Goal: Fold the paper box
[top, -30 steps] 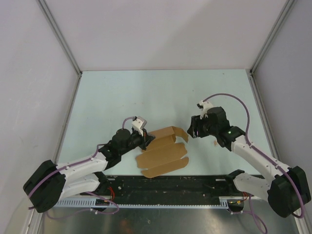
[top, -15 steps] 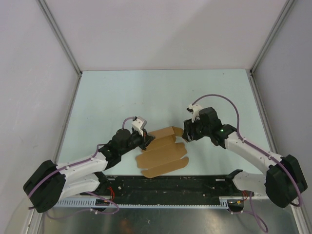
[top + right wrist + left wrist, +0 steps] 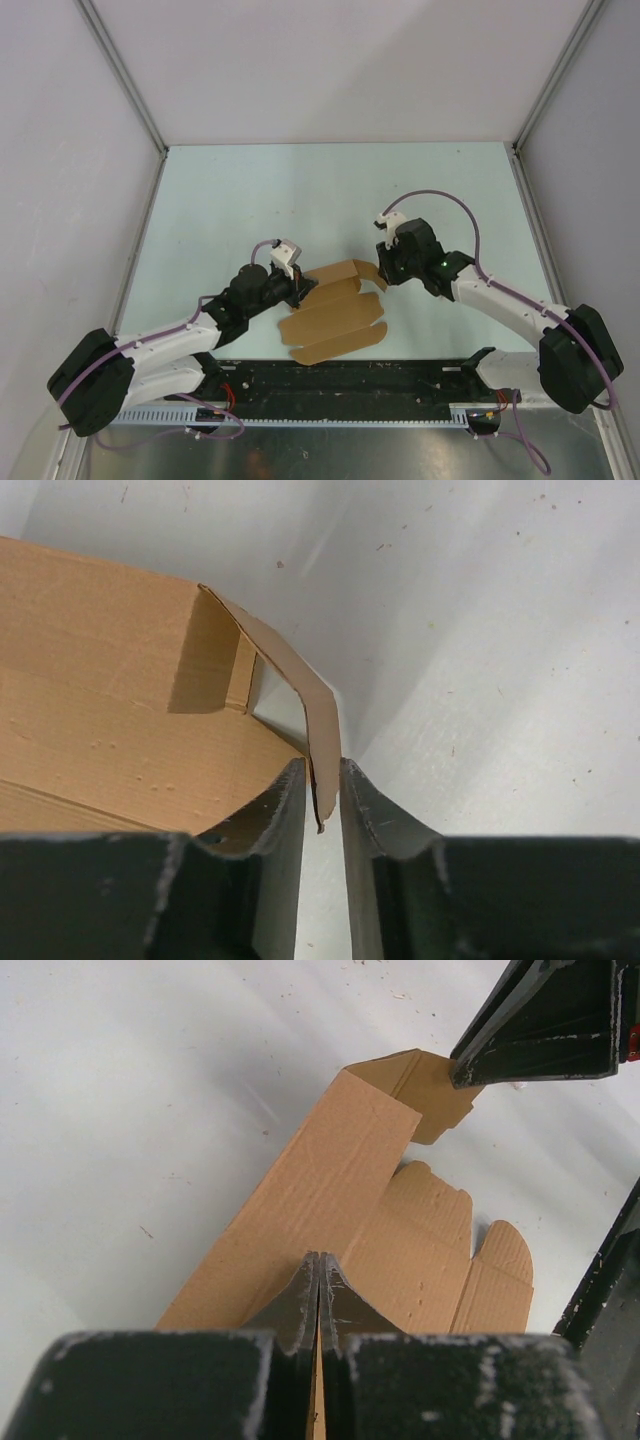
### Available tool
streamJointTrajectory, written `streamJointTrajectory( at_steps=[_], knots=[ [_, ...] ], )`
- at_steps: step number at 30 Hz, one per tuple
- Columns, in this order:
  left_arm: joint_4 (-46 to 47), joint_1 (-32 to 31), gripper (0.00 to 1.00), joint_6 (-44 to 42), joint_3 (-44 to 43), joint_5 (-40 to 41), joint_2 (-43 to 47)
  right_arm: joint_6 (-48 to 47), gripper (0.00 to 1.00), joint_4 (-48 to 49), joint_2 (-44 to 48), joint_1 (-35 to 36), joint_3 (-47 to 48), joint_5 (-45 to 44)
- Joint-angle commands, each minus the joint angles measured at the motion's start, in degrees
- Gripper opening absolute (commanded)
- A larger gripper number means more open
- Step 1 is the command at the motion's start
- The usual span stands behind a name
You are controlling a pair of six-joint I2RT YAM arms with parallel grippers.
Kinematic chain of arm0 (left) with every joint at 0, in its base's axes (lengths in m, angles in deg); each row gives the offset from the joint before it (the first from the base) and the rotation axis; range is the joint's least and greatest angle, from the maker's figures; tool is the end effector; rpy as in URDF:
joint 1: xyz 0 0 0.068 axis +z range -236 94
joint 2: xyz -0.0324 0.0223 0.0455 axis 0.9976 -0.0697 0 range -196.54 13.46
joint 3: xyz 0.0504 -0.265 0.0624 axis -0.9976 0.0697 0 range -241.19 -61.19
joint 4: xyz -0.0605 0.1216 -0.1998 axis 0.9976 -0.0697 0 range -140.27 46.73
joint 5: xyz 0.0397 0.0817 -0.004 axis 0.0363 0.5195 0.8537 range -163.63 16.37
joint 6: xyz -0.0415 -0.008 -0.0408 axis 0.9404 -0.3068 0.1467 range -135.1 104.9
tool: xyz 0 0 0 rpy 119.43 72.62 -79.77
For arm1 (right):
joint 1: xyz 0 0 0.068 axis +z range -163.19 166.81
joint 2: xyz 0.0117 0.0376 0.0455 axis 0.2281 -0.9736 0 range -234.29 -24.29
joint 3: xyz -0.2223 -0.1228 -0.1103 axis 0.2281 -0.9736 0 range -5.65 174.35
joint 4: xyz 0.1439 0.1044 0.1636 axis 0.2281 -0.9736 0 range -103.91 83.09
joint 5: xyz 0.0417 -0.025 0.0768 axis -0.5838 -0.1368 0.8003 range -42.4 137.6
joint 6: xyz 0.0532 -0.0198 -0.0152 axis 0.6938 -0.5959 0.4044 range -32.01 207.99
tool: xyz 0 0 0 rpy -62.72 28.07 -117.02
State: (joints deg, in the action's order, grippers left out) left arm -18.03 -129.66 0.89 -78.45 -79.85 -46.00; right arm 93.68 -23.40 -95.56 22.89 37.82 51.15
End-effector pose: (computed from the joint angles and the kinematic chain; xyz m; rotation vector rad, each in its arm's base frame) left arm 0.1423 -0.1420 0.2047 0.5414 1.8708 -0.8081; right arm 0.1949 0.1453 0.2349 -0.6545 2.2914 0.4270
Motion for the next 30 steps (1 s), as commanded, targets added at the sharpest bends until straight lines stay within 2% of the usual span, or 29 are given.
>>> streamJointTrajectory(
  at_steps=[1, 30],
  knots=[
    [-0.18, -0.20, 0.00, -0.70, -1.46, -0.29, 0.66, -0.25, 0.23, 0.32, 0.07, 0.93, 2.94, -1.36],
    [-0.10, -0.20, 0.00, -0.43, -1.38, -0.64, 0.31, 3.01, 0.12, -0.12, -1.68, 5.93, 4.26, 4.53]
  ],
)
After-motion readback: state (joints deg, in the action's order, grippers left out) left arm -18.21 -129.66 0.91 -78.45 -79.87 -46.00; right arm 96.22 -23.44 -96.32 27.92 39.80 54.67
